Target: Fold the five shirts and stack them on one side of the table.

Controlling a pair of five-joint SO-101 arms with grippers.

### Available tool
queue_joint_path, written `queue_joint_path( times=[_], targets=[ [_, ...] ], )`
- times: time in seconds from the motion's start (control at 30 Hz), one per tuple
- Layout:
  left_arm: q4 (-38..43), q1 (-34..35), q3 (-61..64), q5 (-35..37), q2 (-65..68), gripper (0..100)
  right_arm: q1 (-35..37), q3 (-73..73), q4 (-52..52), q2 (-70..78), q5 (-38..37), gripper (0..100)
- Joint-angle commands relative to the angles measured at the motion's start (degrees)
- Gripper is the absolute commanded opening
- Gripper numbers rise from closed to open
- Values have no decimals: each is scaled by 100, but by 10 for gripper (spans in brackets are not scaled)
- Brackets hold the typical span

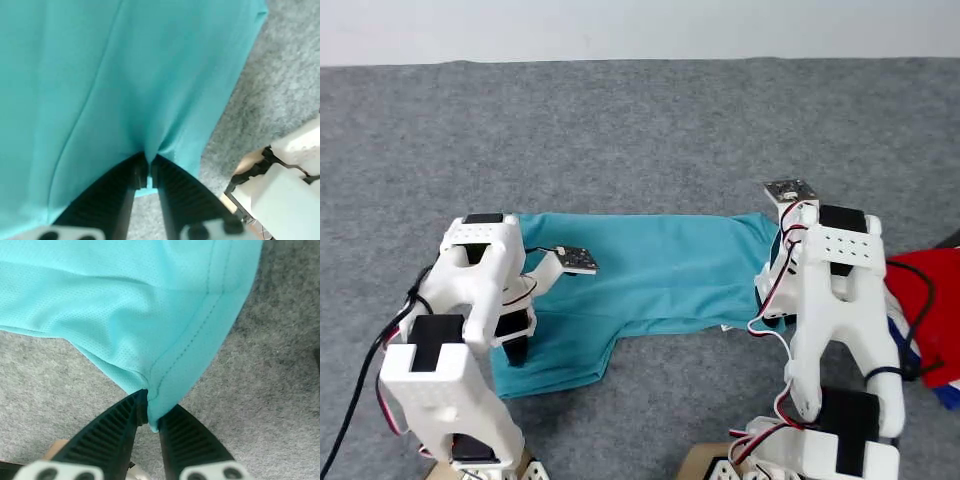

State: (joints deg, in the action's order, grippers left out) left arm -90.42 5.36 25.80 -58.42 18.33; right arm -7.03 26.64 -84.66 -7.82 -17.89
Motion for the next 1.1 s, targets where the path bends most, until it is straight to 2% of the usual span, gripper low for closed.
queue_joint_path(
  times=[0.0,0.13,0.23,0.43,0.63,0.9,1.07],
  targets=[
    [-396,26,-347,9,-79,2,-31,-149,-22,-295,44,10],
    [-958,26,-866,18,-712,2,-31,-149,-22,-338,35,10],
    [-993,35,-1042,88,-1574,2,-31,-255,-127,-356,26,10],
    [-993,26,-1068,782,-3059,2,-31,-1081,-769,-356,18,10],
    [-993,35,-1622,1600,-4220,2,4,-2681,-1640,-356,35,10],
    [-730,176,-3547,2374,-4686,3,-4,-4554,-1807,-365,35,9],
    [-9,615,-4382,2637,-4677,3,-4,-5758,-1807,-365,44,9]
  ],
)
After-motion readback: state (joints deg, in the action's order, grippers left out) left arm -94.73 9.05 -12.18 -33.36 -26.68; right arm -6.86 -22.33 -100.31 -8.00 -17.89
